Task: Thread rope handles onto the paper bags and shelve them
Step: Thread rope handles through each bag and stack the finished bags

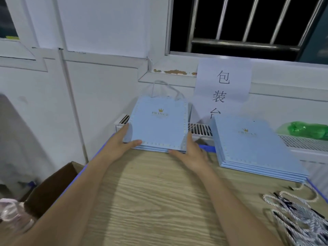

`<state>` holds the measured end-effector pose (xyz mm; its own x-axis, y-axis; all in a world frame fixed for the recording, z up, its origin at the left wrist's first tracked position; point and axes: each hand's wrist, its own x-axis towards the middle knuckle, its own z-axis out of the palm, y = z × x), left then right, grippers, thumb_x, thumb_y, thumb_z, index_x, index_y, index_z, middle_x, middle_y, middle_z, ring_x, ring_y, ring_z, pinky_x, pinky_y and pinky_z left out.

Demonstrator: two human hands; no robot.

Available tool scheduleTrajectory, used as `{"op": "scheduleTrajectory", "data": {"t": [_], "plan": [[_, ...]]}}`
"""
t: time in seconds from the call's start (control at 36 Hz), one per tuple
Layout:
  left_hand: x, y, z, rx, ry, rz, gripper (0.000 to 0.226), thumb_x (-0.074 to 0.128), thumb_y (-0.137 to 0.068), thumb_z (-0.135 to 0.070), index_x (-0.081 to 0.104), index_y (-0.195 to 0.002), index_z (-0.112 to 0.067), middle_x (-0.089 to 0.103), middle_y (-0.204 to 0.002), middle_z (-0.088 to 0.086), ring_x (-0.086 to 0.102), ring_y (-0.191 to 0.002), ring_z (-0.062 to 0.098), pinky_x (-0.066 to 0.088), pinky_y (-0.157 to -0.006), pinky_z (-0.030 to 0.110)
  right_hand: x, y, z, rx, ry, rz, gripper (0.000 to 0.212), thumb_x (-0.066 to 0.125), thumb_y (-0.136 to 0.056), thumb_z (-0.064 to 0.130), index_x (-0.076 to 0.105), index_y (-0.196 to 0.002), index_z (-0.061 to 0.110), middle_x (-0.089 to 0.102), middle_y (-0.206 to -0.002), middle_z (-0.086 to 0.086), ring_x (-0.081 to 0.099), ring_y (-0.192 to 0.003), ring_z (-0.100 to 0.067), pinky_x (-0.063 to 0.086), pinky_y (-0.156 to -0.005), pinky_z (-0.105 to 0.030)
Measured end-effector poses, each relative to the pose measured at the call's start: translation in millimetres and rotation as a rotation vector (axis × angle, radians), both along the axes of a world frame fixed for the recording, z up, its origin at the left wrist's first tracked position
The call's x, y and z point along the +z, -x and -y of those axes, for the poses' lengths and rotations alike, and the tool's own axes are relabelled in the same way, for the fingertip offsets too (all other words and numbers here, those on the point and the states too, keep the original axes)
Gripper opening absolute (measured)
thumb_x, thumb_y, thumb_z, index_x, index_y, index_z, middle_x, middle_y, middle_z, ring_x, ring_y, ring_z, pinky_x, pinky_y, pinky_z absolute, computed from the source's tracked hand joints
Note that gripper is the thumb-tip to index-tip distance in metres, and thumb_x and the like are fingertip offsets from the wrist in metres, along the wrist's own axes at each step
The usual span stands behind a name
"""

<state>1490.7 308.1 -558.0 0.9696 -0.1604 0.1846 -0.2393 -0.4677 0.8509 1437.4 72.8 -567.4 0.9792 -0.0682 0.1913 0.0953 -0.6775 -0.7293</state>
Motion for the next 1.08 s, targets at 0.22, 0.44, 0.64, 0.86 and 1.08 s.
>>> {"op": "scheduleTrajectory", "data": {"t": [0.22, 0.44, 0.64, 0.86, 1.08], "plan": [[-3.9, 7.4, 5.1, 0.049, -0.174, 0.162, 0.067, 0.058, -0.091, -0.035, 0.029, -0.147, -0.012, 0.034, -0.144, -0.004, 0.027, -0.138, 0.013, 0.02, -0.09, 0.009, -0.9, 1.9, -6.8, -0.07, -0.043, 0.029, 0.089, 0.069, -0.076, 0.053, 0.02, -0.143, 0.02, 0.045, -0.142, 0.004, 0.041, -0.131, -0.021, 0.034, -0.109, -0.046], [0.9, 37.6, 17.8, 0.114, -0.283, 0.34, 0.069, 0.053, -0.093, -0.036, 0.023, -0.149, -0.01, 0.012, -0.158, 0.01, 0.013, -0.145, 0.024, 0.017, -0.116, 0.037, 4.0, 44.6, -2.7, -0.101, 0.052, 0.065, 0.092, 0.064, -0.087, 0.04, 0.007, -0.15, 0.007, 0.013, -0.157, -0.007, 0.013, -0.144, -0.022, 0.017, -0.113, -0.032], [12.2, 99.1, 99.3, -0.22, -0.292, 0.509, 0.045, 0.059, -0.093, -0.024, 0.051, -0.131, -0.003, 0.042, -0.142, 0.012, 0.037, -0.134, 0.023, 0.026, -0.111, 0.027, 25.7, 103.3, 53.1, -0.21, 0.15, 0.213, 0.029, 0.06, -0.092, 0.023, 0.065, -0.112, 0.003, 0.062, -0.116, -0.013, 0.056, -0.109, -0.024, 0.037, -0.094, -0.025], [10.6, 140.4, 199.5, -0.463, -0.41, 0.436, 0.046, 0.051, -0.097, -0.03, 0.045, -0.137, -0.007, 0.042, -0.144, 0.008, 0.04, -0.13, 0.02, 0.022, -0.099, 0.018, 38.6, 159.5, 140.5, -0.453, 0.377, 0.122, 0.017, 0.054, -0.088, 0.008, 0.07, -0.092, 0.004, 0.07, -0.099, -0.011, 0.063, -0.096, -0.026, 0.04, -0.084, -0.026], [15.6, 109.5, 242.4, -0.479, -0.662, 0.355, 0.06, 0.04, -0.101, -0.025, 0.012, -0.151, -0.01, 0.007, -0.16, 0.009, 0.005, -0.147, 0.023, 0.009, -0.117, 0.034, 11.9, 175.5, 158.1, -0.462, 0.456, 0.009, 0.034, 0.055, -0.092, 0.022, 0.058, -0.12, 0.003, 0.057, -0.124, -0.018, 0.048, -0.12, -0.032, 0.036, -0.1, -0.035]]}}
